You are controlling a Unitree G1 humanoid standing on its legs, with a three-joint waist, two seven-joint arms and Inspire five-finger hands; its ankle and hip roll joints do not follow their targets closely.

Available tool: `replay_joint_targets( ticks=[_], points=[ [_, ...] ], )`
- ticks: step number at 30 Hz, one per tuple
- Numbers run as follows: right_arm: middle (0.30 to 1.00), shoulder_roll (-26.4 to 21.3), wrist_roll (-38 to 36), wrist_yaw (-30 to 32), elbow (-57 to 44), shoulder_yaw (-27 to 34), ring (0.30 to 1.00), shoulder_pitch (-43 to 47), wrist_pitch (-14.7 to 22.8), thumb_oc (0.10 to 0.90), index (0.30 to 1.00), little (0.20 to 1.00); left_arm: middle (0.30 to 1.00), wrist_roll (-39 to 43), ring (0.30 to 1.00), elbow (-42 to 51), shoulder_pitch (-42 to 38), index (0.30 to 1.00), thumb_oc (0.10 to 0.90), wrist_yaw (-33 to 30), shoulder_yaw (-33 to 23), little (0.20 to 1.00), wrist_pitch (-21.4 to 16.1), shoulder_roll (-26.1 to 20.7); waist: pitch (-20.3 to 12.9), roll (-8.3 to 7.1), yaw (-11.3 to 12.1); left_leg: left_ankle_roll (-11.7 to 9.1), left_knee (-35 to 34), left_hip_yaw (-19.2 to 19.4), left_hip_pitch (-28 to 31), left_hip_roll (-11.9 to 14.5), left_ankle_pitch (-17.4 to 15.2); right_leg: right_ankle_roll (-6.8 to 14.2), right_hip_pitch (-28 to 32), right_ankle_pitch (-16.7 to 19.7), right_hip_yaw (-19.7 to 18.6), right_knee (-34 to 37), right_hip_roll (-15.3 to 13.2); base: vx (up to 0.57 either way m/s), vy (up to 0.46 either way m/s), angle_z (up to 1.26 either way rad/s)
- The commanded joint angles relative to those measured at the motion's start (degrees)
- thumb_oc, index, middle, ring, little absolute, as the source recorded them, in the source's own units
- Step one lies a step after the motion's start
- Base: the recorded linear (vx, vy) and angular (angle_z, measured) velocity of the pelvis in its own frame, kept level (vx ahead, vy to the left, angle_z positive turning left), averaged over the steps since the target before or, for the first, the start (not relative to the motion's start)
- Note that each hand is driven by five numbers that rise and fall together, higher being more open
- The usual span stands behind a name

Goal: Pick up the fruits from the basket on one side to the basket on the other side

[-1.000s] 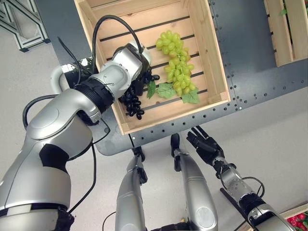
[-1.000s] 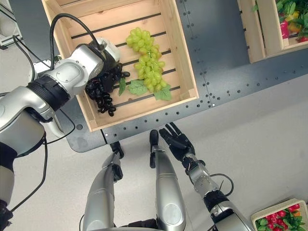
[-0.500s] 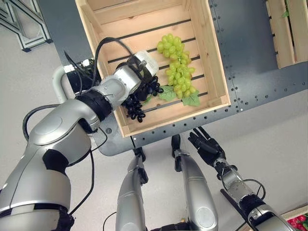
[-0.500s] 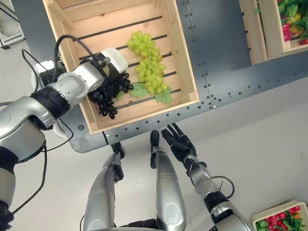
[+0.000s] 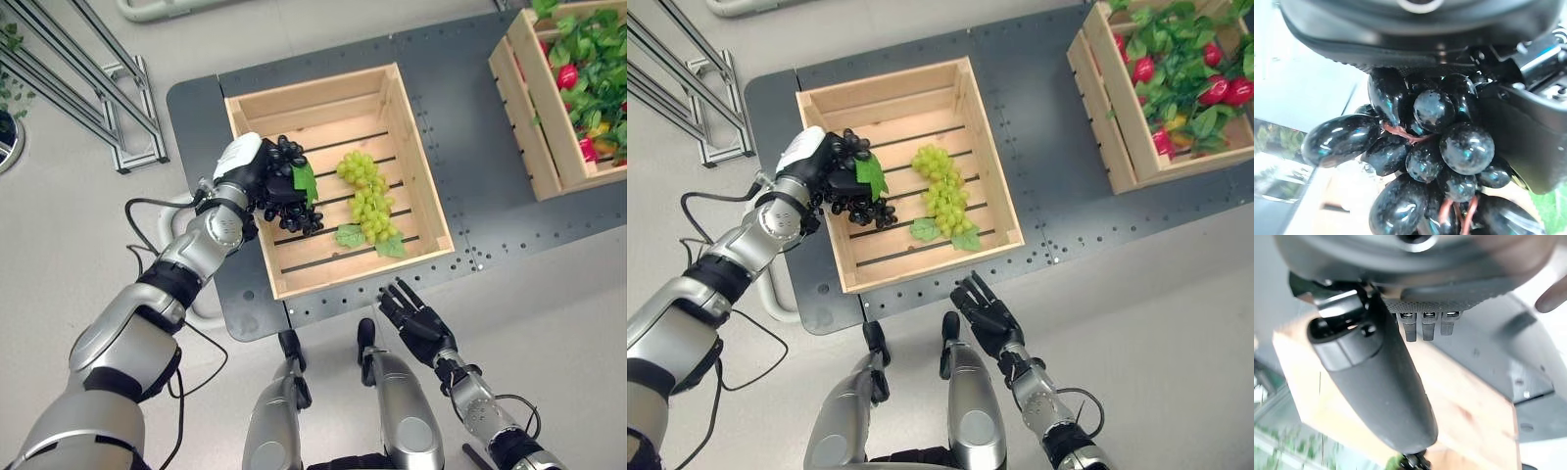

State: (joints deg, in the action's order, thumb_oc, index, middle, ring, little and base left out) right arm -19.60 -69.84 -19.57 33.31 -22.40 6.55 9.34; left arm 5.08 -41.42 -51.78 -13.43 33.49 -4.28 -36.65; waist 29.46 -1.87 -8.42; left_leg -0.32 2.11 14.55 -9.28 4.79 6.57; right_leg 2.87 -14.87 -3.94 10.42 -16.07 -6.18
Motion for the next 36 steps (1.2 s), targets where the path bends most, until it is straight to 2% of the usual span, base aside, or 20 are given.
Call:
replay_joint_targets(
  ticks=[1,4,7,9,12,15,17,20,22,26,33,36],
  points=[
    [0.9,0.51,3.34,-1.15,-5.19,3.93,0.9,-1.94,4.88,0.8,0.9,0.9,0.3,5.7,0.3,4.89,-2.57,0.3,0.4,-4.45,-6.15,0.3,-7.7,-0.26,-5.6,0.3,-0.76,-2.52,5.99,1.08,2.37,0.3,-10.84,1.53,6.03,0.36,0.15,8.48,-1.59,0.09,0.07,0.01],
    [0.9,1.9,6.0,1.4,-8.09,5.09,0.9,-4.69,5.46,0.8,0.9,0.9,0.3,10.49,0.3,9.34,4.19,0.3,0.4,-4.24,-10.0,0.3,-8.89,1.33,-9.97,1.43,-0.96,-2.67,1.27,0.95,7.7,-0.28,-10.08,1.88,11.24,1.08,0.34,12.54,-1.58,0.11,0.07,0.07],
    [0.9,2.71,8.93,3.06,-9.52,5.36,0.9,-5.72,7.66,0.8,0.9,0.9,0.3,14.47,0.3,11.11,7.45,0.3,0.4,-3.69,-12.23,0.3,-9.71,3.03,-12.37,1.94,-1.0,-2.7,-0.64,0.94,10.07,-0.43,-9.79,2.02,13.66,1.47,0.4,14.34,-1.53,0.1,0.046,-0.01],
    [0.9,3.78,11.21,5.27,-11.12,5.53,0.9,-6.34,5.01,0.8,0.9,0.9,0.3,21.84,0.3,12.73,10.71,0.3,0.4,-1.43,-14.74,0.3,-10.24,6.11,-15.59,2.64,-0.84,-2.71,-3.02,0.96,12.97,-0.58,-9.57,2.19,16.58,1.79,0.74,16.37,-1.53,0.12,0.046,0.01],
    [0.9,4.21,14.53,5.02,-12.13,4.86,0.9,-6.42,4.58,0.8,0.9,0.9,0.3,29.25,0.3,13.72,13.79,0.3,0.4,1.74,-16.67,0.3,-10.78,9.82,-18.3,3.09,-0.39,-2.76,-5.25,0.81,15.78,-0.5,-9.28,2.33,19.53,2.33,1.34,18.62,-1.35,0.09,0.01,-0.01],
    [0.9,3.78,18.85,5.86,-14.41,3.58,0.9,-5.19,5.75,0.8,0.9,0.9,0.3,31.51,0.3,15.06,15.56,0.3,0.4,3.34,-16.79,0.3,-11.74,11.76,-19.96,3.29,0.32,-2.73,-7.11,0.75,17.16,-0.41,-8.24,2.18,21.29,3.78,1.94,21.06,-1.05,0.03,0.0,0.0],
    [0.9,2.5,21.8,6.1,-16.93,2.68,0.9,-2.83,4.46,0.8,0.9,0.9,0.3,33.05,0.3,16.1,15.79,0.3,0.4,5.14,-16.37,0.3,-12.48,12.43,-21.0,3.45,0.95,-2.99,-7.11,0.23,17.63,-0.22,-8.53,2.37,21.91,3.61,2.38,21.07,-1.09,-0.03,-0.015,-0.08],
    [0.9,0.44,22.23,7.48,-19.1,2.74,0.9,2.91,2.72,0.8,0.9,0.9,0.3,33.3,0.3,17.64,14.6,0.3,0.4,7.6,-15.9,0.3,-12.43,12.27,-22.14,3.67,1.86,-3.18,-7.11,0.24,18.44,-0.08,-8.97,2.51,22.65,3.41,3.37,21.07,-1.08,-0.02,-0.002,-0.08],
    [0.9,-0.41,23.08,9.66,-21.07,3.58,0.9,8.04,-0.48,0.8,0.9,0.9,0.3,32.28,0.3,19.6,14.04,0.3,0.4,8.52,-15.02,0.3,-12.23,11.43,-22.96,3.63,2.36,-3.0,-7.11,0.52,19.33,0.0,-9.09,2.43,23.49,3.39,3.68,21.07,-1.08,0.01,0.003,-0.04],
    [0.9,-2.0,24.71,12.44,-23.04,3.24,0.9,13.36,-1.97,0.8,0.9,0.9,0.3,30.67,0.3,20.75,12.07,0.3,0.4,9.81,-13.69,0.3,-12.6,10.09,-23.69,3.56,2.95,-2.85,-7.11,0.48,19.94,0.01,-9.42,2.35,24.12,3.23,4.01,21.07,-1.01,0.0,-0.006,0.0],
    [0.9,-4.18,33.35,23.59,-25.53,2.66,0.9,24.69,-5.5,0.8,0.9,0.9,0.3,22.8,0.3,20.96,6.73,0.3,0.4,11.47,-10.02,0.3,-12.11,6.2,-25.07,3.26,3.98,-2.59,-7.11,0.33,21.18,0.01,-10.09,2.47,25.3,2.83,4.05,21.07,-0.97,0.0,-0.003,0.01],
    [0.9,-5.59,35.57,25.4,-25.95,2.74,0.9,26.89,-7.68,0.8,0.9,0.9,0.3,19.69,0.3,21.36,4.99,0.3,0.4,11.41,-8.53,0.3,-11.24,4.35,-25.6,3.18,4.24,-2.43,-7.11,0.27,21.21,-0.03,-10.24,2.61,25.27,2.81,3.75,21.07,-1.0,0.0,0.0,0.0]
  ],
)
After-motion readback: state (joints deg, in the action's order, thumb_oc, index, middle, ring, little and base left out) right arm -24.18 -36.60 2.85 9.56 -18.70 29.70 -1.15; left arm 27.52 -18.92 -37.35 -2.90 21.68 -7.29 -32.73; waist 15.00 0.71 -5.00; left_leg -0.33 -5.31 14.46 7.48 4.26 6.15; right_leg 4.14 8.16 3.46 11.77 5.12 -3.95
